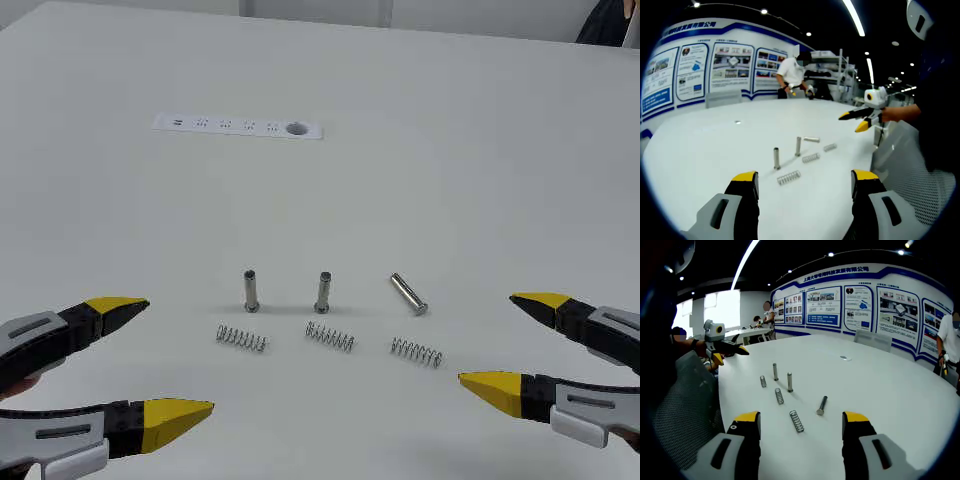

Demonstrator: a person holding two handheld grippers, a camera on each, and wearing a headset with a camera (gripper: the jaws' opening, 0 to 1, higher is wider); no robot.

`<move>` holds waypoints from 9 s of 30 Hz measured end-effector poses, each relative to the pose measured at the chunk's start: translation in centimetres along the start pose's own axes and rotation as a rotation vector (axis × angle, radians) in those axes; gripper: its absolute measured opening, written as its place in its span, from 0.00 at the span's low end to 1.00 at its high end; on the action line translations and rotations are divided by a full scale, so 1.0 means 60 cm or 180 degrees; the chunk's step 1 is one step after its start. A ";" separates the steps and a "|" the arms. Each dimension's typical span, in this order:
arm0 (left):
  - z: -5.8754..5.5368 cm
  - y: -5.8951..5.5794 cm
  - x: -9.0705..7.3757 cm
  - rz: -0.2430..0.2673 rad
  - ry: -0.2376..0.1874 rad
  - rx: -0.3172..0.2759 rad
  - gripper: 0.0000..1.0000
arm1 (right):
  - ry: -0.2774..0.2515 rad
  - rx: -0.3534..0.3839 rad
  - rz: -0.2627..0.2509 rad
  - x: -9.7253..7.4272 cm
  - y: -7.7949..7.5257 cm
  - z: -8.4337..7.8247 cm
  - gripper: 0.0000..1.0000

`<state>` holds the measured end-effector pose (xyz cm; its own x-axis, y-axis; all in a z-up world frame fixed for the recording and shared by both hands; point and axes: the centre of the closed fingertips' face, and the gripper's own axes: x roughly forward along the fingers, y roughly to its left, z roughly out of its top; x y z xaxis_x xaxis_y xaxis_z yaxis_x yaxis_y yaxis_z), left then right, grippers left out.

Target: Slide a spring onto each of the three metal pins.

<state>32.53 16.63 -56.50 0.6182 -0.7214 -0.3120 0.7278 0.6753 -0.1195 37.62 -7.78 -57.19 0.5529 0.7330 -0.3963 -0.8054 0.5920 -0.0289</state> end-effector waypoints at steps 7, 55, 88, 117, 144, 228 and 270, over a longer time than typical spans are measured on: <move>0.001 -0.001 -0.001 0.0009 -0.0014 0.0003 0.77 | 0.0023 -0.0020 -0.0024 0.001 -0.010 0.004 0.65; 0.007 -0.008 -0.003 -0.0001 0.0012 0.0040 0.75 | 0.0713 -0.0174 -0.0117 0.133 -0.092 0.026 0.39; -0.003 -0.010 0.000 0.0006 0.0006 -0.0019 0.73 | 0.1501 0.0063 -0.0382 0.230 -0.106 -0.045 0.14; -0.003 -0.012 -0.001 0.0008 -0.0001 -0.0017 0.71 | 0.1703 0.0599 -0.0561 0.230 -0.105 -0.066 0.08; 0.010 -0.015 -0.002 -0.0018 -0.0049 0.0032 0.71 | 0.1243 0.0492 -0.0629 0.161 -0.077 -0.017 0.08; 0.009 -0.024 0.004 -0.0095 0.0047 0.0065 0.70 | 0.1509 -0.0089 0.0374 0.103 0.013 -0.102 0.14; 0.033 -0.083 0.073 -0.0972 0.0479 0.0726 0.56 | 0.1508 -0.0843 0.0940 0.102 0.095 0.000 0.11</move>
<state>32.19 9.82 -55.42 0.3254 -0.8416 -0.4311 0.9288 0.3699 -0.0212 36.42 0.07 -59.81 0.1925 0.5887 -0.7851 -0.9693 0.2388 -0.0586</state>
